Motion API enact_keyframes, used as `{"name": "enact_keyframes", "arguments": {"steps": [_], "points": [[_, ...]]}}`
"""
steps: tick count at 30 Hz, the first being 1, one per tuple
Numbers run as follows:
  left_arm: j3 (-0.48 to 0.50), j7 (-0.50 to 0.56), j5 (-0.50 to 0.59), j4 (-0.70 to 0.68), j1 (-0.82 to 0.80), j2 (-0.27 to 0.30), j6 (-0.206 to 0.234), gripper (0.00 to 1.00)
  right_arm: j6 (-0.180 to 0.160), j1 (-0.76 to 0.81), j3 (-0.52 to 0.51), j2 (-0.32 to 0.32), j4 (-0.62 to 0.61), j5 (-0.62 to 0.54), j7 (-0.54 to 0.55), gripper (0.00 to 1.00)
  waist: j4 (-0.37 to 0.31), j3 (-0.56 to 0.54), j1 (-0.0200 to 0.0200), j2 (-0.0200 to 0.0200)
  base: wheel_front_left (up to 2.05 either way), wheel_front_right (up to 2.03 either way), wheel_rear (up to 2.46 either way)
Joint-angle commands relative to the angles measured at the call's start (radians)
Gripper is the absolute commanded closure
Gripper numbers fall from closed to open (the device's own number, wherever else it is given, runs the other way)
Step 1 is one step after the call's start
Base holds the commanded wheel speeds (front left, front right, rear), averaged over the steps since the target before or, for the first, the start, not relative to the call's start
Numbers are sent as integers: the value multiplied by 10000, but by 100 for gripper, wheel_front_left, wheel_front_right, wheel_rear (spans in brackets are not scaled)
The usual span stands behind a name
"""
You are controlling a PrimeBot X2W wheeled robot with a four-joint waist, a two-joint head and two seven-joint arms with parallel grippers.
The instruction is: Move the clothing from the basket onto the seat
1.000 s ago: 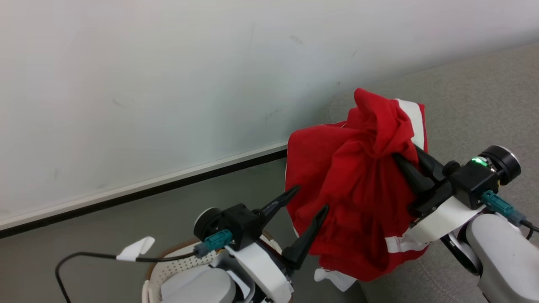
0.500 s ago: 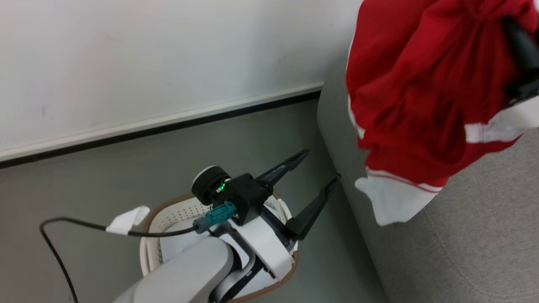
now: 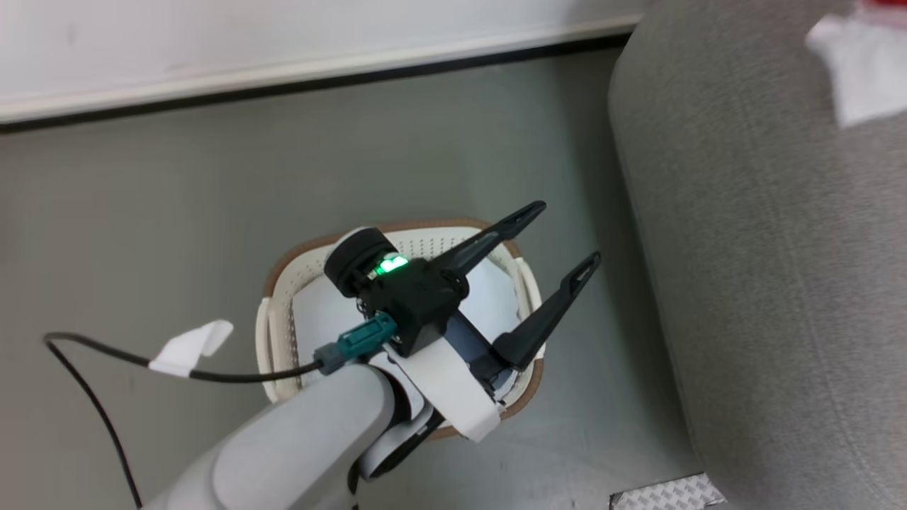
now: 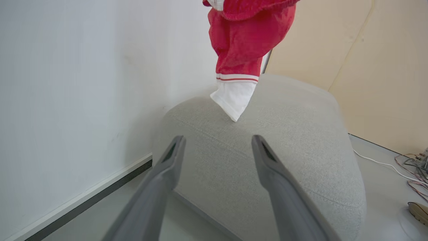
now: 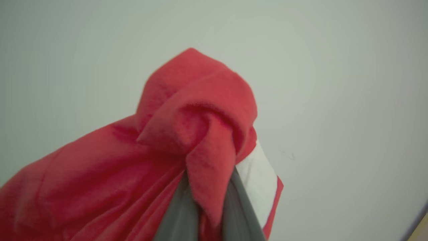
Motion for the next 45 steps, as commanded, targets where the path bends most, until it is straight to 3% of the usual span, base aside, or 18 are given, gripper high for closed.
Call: {"name": "enact_keyframes", "arguments": {"steps": [1,7,11,16,21,29,30,31,32,38,45], "points": [[52,-66,80,-60,-124,71,31,0,-29,-292,-158,-126,86,-41,22,100,223,350,-2,1,0,0,0],[139,-111,197,-396,-239,255,147,0,-29,-1087,-1262,-942,1222,-242,412,100,451,879,-2,1,0,0,0],[150,-78,251,-522,-264,348,207,0,-29,-438,-1584,-990,1864,-410,425,100,483,1122,-2,1,0,0,0],[149,-135,365,-659,-318,426,270,0,-29,935,-2479,-592,3330,-734,-62,100,574,1300,-2,1,0,0,0],[244,-334,196,-697,-127,271,418,0,-29,2325,-3329,297,4749,-940,-933,100,717,1241,-2,1,0,0,0],[415,-576,-23,-616,418,459,640,0,-29,3235,-4952,975,6676,-1572,-1622,100,852,866,-2,1,0,0,0],[432,-603,-45,-601,478,504,670,0,-29,3239,-5080,1060,6825,-1726,-1657,82,844,798,-2,1,0,0,0],[469,-617,-79,-568,559,539,702,0,-29,3232,-5160,1150,6923,-1907,-1690,46,825,715,-2,1,0,0,0],[496,-631,-118,-539,624,567,744,0,-29,3210,-5238,1206,7006,-2073,-1715,0,803,638,-2,1,0,0,0],[721,-807,-304,-291,1057,670,934,0,-29,3306,-5244,1521,7097,-2794,-1796,0,611,2,-2,1,0,0,0],[1157,-949,-393,286,1739,763,1261,0,-29,4203,-4547,2249,6012,-3033,-1973,0,356,-955,-2,1,0,0,0]]}}
